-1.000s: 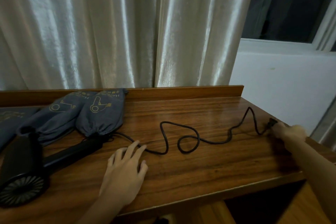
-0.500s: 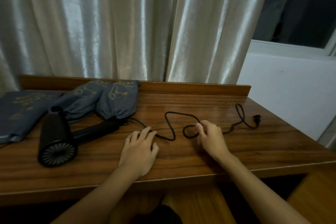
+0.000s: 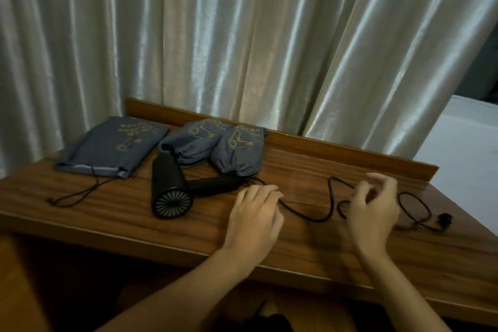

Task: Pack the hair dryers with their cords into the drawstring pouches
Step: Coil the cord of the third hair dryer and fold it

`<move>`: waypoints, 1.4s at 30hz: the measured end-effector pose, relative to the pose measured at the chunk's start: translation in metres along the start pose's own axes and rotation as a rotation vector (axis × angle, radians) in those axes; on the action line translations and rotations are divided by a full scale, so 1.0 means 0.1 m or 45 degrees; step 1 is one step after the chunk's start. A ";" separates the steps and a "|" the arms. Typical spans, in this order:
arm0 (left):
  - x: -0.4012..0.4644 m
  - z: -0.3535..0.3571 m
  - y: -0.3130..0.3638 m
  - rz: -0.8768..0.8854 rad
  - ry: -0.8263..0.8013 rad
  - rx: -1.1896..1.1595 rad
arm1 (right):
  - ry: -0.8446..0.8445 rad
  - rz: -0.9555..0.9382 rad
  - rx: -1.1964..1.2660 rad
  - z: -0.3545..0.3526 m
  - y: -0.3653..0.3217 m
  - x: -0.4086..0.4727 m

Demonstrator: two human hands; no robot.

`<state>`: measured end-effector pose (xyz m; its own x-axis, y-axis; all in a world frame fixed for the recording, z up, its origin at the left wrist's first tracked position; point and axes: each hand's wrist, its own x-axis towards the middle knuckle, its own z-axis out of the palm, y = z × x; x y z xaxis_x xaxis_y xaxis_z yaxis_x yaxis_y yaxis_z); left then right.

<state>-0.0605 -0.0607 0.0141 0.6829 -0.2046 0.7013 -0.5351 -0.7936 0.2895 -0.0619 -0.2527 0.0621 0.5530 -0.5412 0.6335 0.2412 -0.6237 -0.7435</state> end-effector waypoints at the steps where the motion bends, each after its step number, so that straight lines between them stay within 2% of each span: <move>1: -0.01 -0.17 -0.07 -0.015 0.171 0.019 | -0.086 -0.056 0.044 0.08 -0.12 -0.11; 3: 0.00 -0.52 -0.33 -0.158 0.444 0.131 | -0.439 0.028 0.034 0.34 -0.34 -0.36; 4: 0.02 -0.69 -0.50 -0.288 0.530 0.182 | -0.696 0.173 0.009 0.49 -0.43 -0.49; 6: 0.06 -0.97 -0.85 -0.647 0.545 0.242 | -1.174 0.633 0.062 0.83 -0.61 -0.73; 7: 0.08 -1.04 -1.03 -0.875 0.441 0.249 | -1.298 0.831 0.146 0.99 -0.68 -0.82; 8: 0.10 -1.09 -1.19 -1.112 0.274 0.223 | -1.335 0.961 0.225 1.14 -0.73 -0.88; 10: 0.15 -1.11 -1.40 -1.512 -0.085 0.003 | -1.274 1.098 0.336 1.38 -0.79 -0.92; 12: 0.20 -1.09 -1.45 -1.680 -0.258 -0.380 | -1.203 1.161 0.402 1.56 -0.84 -0.93; 13: 0.21 -1.06 -1.46 -1.678 -0.276 -0.478 | -1.184 1.174 0.424 1.62 -0.87 -0.93; 16: 0.22 -0.93 -1.47 -1.602 -0.227 -0.528 | -1.140 1.213 0.481 1.71 -0.92 -0.97; 20: 0.12 -0.86 -1.43 -1.510 -0.142 -0.293 | -1.175 1.321 0.597 1.68 -0.90 -0.92; 22: 0.06 -0.86 -1.39 -1.448 -0.083 -0.265 | -1.190 1.367 0.668 1.65 -0.86 -0.90; 24: 0.01 -0.81 -1.33 -1.373 0.012 -0.342 | -1.157 1.361 0.749 1.62 -0.82 -0.90; 27: -0.02 -0.70 -1.21 -1.258 0.121 -0.561 | -0.960 1.274 0.883 1.62 -0.78 -0.87; 31: 0.03 -0.58 -1.08 -1.217 0.298 -0.926 | -0.842 1.277 0.991 1.56 -0.74 -0.79; 33: 0.10 -0.54 -1.02 -1.111 0.329 -0.898 | -0.818 1.212 0.947 1.52 -0.70 -0.74; 35: 0.16 -0.51 -1.00 -1.000 0.284 -0.886 | -0.811 1.107 0.881 1.46 -0.65 -0.65; 37: 0.20 -0.53 -1.03 -0.890 0.164 -0.898 | -0.891 0.974 0.814 1.38 -0.59 -0.55; 40: 0.26 -0.59 -1.09 -0.654 -0.168 -0.783 | -1.263 0.598 0.650 1.27 -0.50 -0.45; 42: 0.30 -0.60 -1.11 -0.618 -0.238 -0.808 | -1.350 0.476 0.584 1.22 -0.49 -0.40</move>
<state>-0.0109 0.0557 0.0424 0.9524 -0.0580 0.2994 -0.3000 -0.3547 0.8855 0.0017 -0.1314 0.0469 0.9752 0.2188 0.0336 0.0686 -0.1541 -0.9857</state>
